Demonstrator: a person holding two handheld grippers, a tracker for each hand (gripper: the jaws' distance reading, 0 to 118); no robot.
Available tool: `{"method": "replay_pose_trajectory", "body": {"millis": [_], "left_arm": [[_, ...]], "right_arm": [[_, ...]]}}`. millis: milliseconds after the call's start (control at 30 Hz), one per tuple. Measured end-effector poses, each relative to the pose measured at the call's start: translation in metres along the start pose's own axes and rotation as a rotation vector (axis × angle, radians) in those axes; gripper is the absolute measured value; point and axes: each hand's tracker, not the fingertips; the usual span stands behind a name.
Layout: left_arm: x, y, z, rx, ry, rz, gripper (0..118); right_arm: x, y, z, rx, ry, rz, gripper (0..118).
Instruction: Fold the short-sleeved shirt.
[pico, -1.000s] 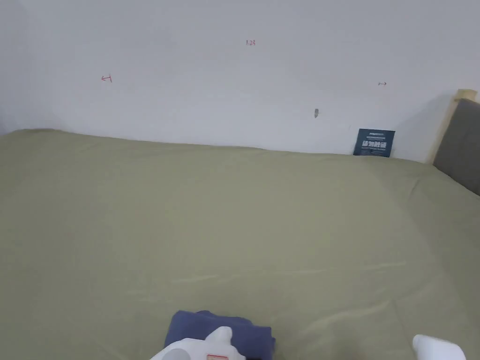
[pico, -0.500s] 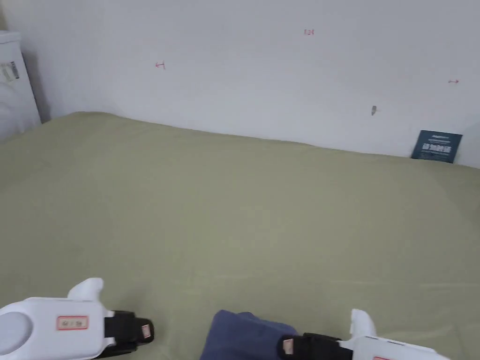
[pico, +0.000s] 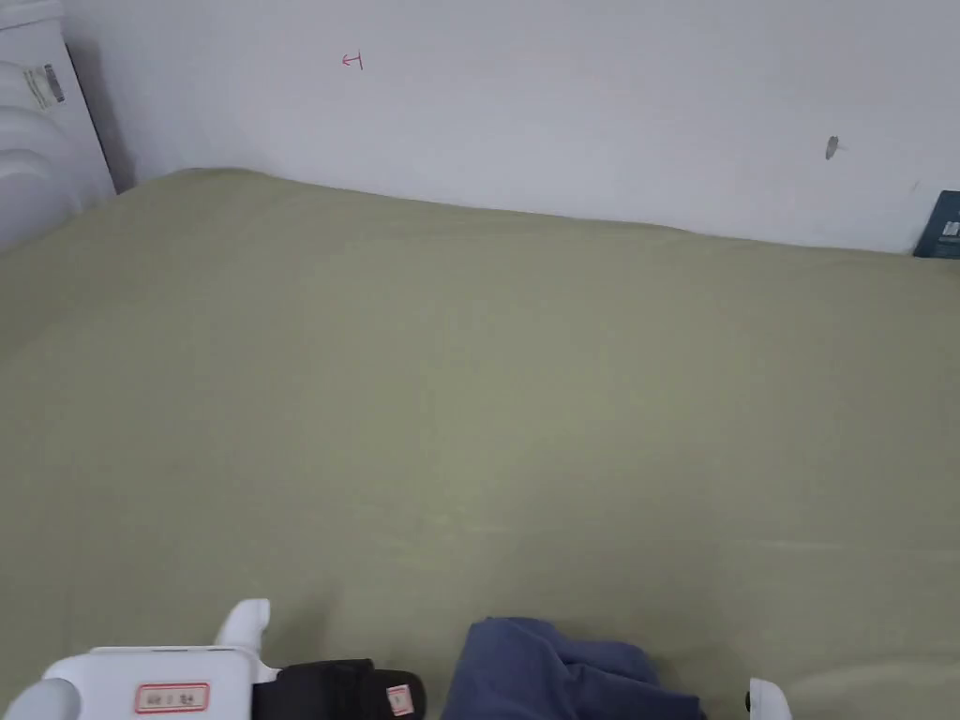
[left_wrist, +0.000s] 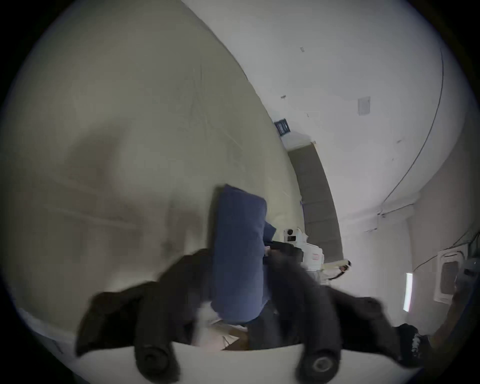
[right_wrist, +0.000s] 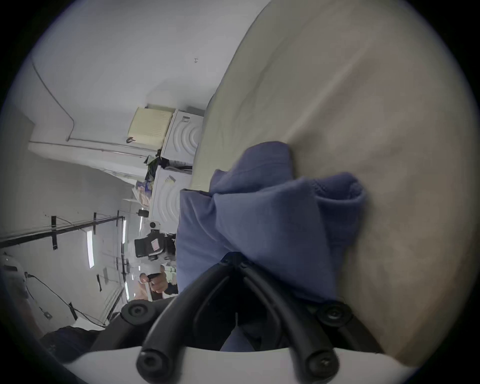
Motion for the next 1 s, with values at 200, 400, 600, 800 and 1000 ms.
{"method": "replay_pose_trajectory", "body": {"millis": [200,400,600,800,1000], "left_arm": [[-0.005,-0.025,-0.063,-0.046,-0.162,0.161,88],[-0.014,-0.029,-0.064,-0.057,-0.017,0.148,35],[-0.011,-0.035,-0.061,-0.051,-0.077,0.154,34],[-0.022,-0.018,-0.035,-0.004,-0.085,0.125,33],[-0.048,0.019,0.054,0.127,-0.027,0.111,33]], "right_arm": [[0.001,-0.004,0.000,0.022,0.020,0.014,1],[0.004,-0.006,0.006,0.049,0.023,0.025,1],[0.000,-0.014,0.016,0.127,0.014,0.052,1],[-0.022,-0.015,0.033,0.208,0.009,0.081,1],[-0.058,-0.010,0.029,0.253,0.026,0.127,1]]}}
